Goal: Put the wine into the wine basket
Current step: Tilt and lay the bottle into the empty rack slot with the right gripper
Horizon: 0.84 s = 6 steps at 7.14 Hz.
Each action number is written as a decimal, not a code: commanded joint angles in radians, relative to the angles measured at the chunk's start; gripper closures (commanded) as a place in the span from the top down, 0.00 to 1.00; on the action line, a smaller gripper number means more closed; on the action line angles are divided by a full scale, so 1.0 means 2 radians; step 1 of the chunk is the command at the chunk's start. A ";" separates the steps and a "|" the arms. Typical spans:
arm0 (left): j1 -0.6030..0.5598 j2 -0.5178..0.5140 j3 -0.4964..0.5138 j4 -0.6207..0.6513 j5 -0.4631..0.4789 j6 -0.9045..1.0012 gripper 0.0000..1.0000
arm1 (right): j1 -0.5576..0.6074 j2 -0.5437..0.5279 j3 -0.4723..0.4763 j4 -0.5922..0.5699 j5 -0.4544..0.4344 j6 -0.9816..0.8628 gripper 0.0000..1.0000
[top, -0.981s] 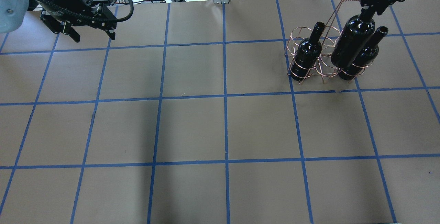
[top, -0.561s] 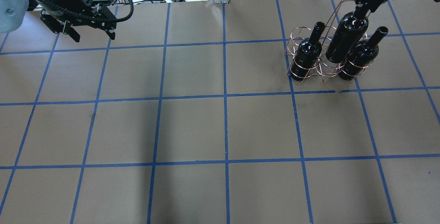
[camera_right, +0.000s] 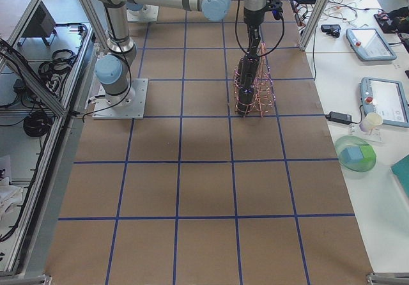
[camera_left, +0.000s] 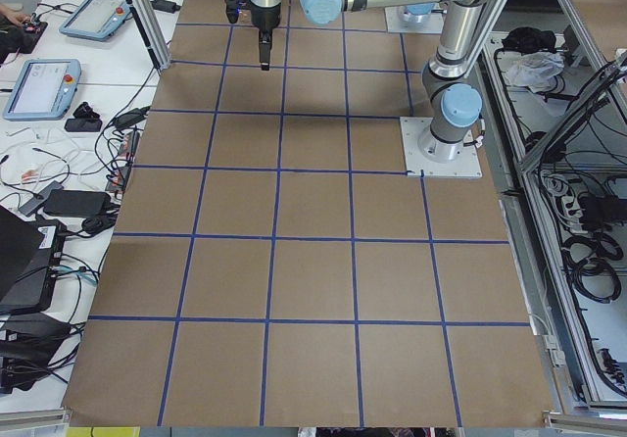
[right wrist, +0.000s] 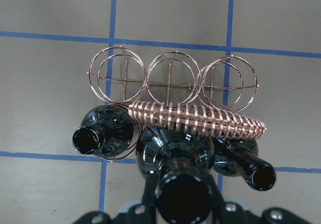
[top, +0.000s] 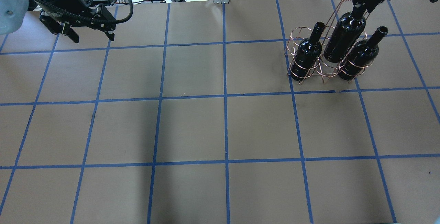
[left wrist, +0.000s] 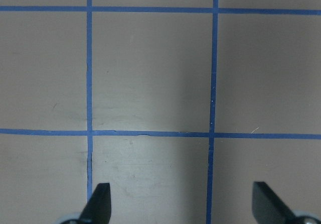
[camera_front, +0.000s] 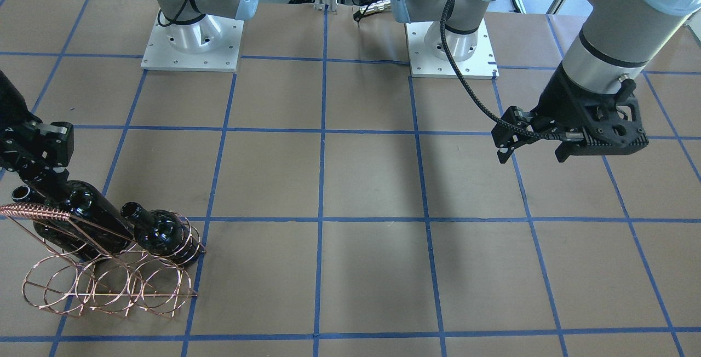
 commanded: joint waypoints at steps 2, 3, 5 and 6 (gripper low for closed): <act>0.000 0.001 -0.009 0.001 -0.001 0.000 1.00 | 0.000 0.017 0.010 -0.007 0.000 -0.031 0.00; -0.001 0.001 -0.011 0.001 -0.002 0.000 1.00 | -0.001 0.027 0.016 -0.008 0.000 -0.038 0.00; 0.000 0.002 -0.014 0.002 -0.003 0.000 1.00 | -0.005 0.036 0.028 -0.008 -0.001 -0.039 0.01; -0.001 0.002 -0.014 0.002 -0.003 0.000 1.00 | -0.009 0.037 0.035 -0.008 -0.001 -0.040 0.04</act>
